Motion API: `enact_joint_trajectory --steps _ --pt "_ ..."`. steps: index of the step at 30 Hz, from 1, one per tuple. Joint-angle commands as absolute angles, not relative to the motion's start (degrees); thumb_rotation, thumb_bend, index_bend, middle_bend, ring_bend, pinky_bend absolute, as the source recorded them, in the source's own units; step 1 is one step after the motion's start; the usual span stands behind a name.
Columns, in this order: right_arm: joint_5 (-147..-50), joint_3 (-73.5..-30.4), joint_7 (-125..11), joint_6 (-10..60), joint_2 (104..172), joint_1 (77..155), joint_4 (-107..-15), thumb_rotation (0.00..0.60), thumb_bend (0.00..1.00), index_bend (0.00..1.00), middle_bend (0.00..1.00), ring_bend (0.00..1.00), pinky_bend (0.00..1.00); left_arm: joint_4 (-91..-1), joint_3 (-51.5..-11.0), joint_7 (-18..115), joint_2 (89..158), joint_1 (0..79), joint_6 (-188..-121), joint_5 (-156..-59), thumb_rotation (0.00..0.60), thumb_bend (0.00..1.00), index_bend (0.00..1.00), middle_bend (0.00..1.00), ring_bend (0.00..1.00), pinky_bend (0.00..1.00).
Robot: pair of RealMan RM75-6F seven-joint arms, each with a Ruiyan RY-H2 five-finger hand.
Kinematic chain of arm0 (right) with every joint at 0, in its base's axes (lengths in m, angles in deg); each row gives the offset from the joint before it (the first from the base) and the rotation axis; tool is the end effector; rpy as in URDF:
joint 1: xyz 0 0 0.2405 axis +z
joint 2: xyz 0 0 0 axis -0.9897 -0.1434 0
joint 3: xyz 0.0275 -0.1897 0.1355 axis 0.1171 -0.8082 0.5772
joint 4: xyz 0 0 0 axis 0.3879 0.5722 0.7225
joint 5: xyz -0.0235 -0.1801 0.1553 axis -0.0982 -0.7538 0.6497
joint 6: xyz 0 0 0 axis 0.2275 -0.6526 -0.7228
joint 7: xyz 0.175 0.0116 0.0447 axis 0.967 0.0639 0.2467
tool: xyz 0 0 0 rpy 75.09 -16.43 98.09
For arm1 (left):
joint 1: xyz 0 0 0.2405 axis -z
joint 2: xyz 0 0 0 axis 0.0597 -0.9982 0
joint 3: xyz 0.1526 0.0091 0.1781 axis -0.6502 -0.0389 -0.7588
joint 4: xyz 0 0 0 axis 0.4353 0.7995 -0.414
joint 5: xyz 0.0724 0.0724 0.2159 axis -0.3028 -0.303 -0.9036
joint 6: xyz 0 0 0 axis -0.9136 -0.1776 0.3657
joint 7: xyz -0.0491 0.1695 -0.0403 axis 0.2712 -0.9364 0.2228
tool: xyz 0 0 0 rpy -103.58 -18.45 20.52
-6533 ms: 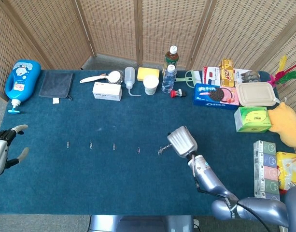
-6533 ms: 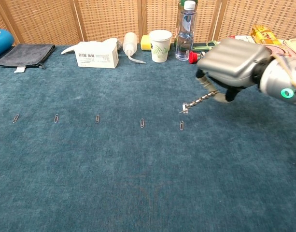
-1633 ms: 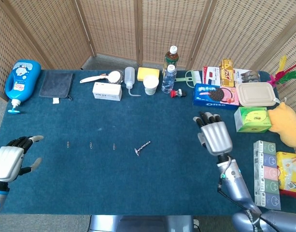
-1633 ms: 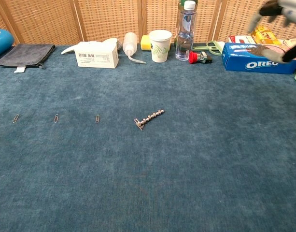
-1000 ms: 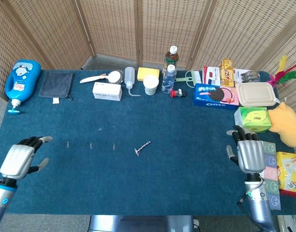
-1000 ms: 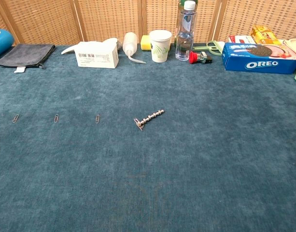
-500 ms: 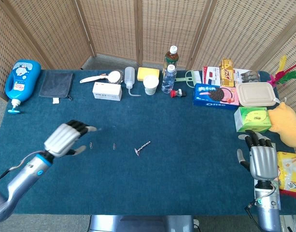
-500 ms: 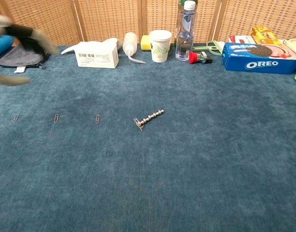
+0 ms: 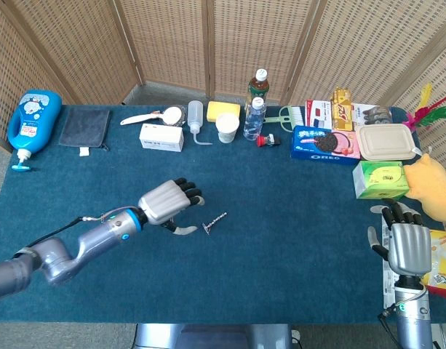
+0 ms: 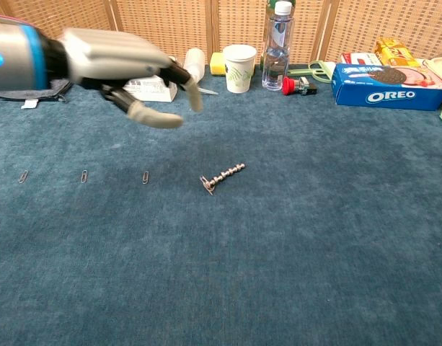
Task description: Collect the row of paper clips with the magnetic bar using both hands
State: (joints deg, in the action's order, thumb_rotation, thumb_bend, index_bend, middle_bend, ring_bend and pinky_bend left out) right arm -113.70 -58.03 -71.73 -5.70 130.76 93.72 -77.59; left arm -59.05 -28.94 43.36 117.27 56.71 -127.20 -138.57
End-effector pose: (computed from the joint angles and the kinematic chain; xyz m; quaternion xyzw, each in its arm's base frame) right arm -0.2662 -0.2527 0.1007 0.5394 -0.3322 0.4256 0.6462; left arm -0.0580 0.3745 -0.0457 -0.8910 -0.1697 -0.3206 0.2730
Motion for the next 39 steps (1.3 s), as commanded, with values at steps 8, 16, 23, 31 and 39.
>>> enact_joint_trajectory --steps 8,16,23,31,39 --pt "-114.3 -56.8 -69.4 -4.2 130.8 92.5 -76.4 0.6 0.42 0.39 0.3 0.26 0.3 -54.6 -28.4 38.0 125.0 62.7 -121.8 -131.0 0.0 0.51 0.3 0.11 0.05 0.09" --pt "-114.6 -56.1 -68.0 -3.7 130.8 91.4 -75.9 0.6 0.42 0.39 0.3 0.26 0.3 -50.8 -29.8 35.0 129.6 64.8 -120.3 -127.0 0.0 0.51 0.32 0.08 0.01 0.05" --pt "-114.6 -55.8 -66.6 -2.8 130.9 90.7 -75.5 0.6 0.42 0.39 0.3 0.26 0.3 -47.8 -31.3 31.7 132.9 65.7 -120.7 -125.1 0.0 0.51 0.32 0.06 0.0 0.01" --pt "-114.6 -55.2 -65.1 -1.6 131.1 90.2 -74.5 0.6 0.42 0.38 0.3 0.26 0.3 -45.5 -32.0 28.4 136.1 66.5 -121.9 -122.5 0.0 0.51 0.32 0.04 0.0 0.0" --pt "-114.6 -54.7 -64.2 -1.3 131.0 89.8 -74.0 0.6 0.43 0.38 0.3 0.26 0.3 -44.1 -32.1 27.6 137.5 67.5 -121.7 -121.1 0.0 0.51 0.32 0.04 0.0 0.0"
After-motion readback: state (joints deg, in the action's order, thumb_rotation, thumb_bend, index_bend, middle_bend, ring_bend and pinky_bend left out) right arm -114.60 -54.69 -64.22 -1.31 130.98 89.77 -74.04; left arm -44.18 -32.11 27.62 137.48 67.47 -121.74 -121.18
